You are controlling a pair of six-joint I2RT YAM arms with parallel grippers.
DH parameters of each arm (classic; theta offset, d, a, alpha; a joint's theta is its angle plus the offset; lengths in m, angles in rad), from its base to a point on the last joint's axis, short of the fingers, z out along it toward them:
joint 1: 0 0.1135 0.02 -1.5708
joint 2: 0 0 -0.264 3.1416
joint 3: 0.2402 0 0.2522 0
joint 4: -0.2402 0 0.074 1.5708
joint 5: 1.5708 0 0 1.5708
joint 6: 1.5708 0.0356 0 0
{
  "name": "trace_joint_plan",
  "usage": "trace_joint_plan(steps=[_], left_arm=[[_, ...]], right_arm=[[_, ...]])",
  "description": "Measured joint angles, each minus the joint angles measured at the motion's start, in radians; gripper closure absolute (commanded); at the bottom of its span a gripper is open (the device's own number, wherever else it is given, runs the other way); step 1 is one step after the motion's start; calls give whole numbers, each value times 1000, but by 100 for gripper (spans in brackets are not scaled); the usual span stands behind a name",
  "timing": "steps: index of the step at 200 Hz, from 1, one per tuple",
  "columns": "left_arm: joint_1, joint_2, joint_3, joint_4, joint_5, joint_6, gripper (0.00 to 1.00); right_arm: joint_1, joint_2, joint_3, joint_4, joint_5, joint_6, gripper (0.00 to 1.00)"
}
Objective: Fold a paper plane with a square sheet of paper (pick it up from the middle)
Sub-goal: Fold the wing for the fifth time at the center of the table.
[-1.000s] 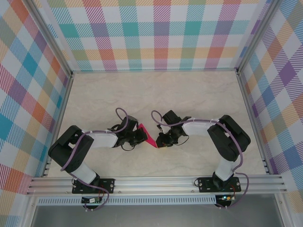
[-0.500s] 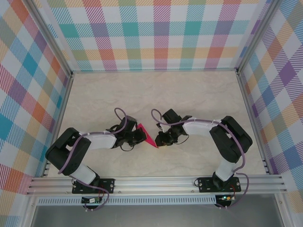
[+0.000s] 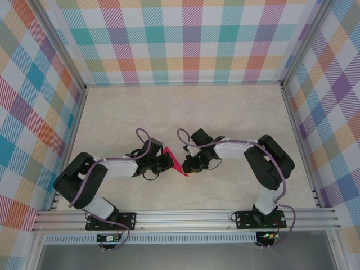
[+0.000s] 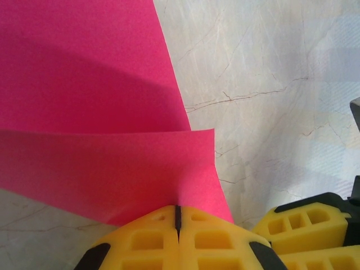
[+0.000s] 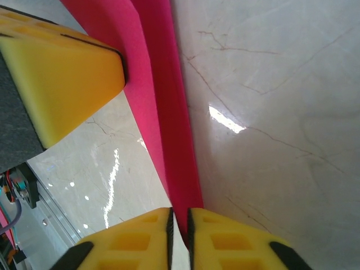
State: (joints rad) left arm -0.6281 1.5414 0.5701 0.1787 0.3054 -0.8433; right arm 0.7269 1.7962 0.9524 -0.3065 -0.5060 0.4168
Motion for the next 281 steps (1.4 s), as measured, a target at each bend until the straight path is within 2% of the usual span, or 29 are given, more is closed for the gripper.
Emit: trace_joint_plan(steps=[15, 64, 164, 281], left_arm=[[0, 0, 0, 0, 0, 0, 98], [0, 0, 0, 0, 0, 0, 98], [0, 21, 4, -1, -1, 0, 98], [0, 27, 17, -19, -4, 0, 98]], right_arm=[[2, 3, 0, 0, -3, -6, 93], [20, 10, 3, -3, 1, -34, 96], [33, 27, 14, -13, 26, -41, 89], [33, -2, -9, -43, 35, -45, 88]])
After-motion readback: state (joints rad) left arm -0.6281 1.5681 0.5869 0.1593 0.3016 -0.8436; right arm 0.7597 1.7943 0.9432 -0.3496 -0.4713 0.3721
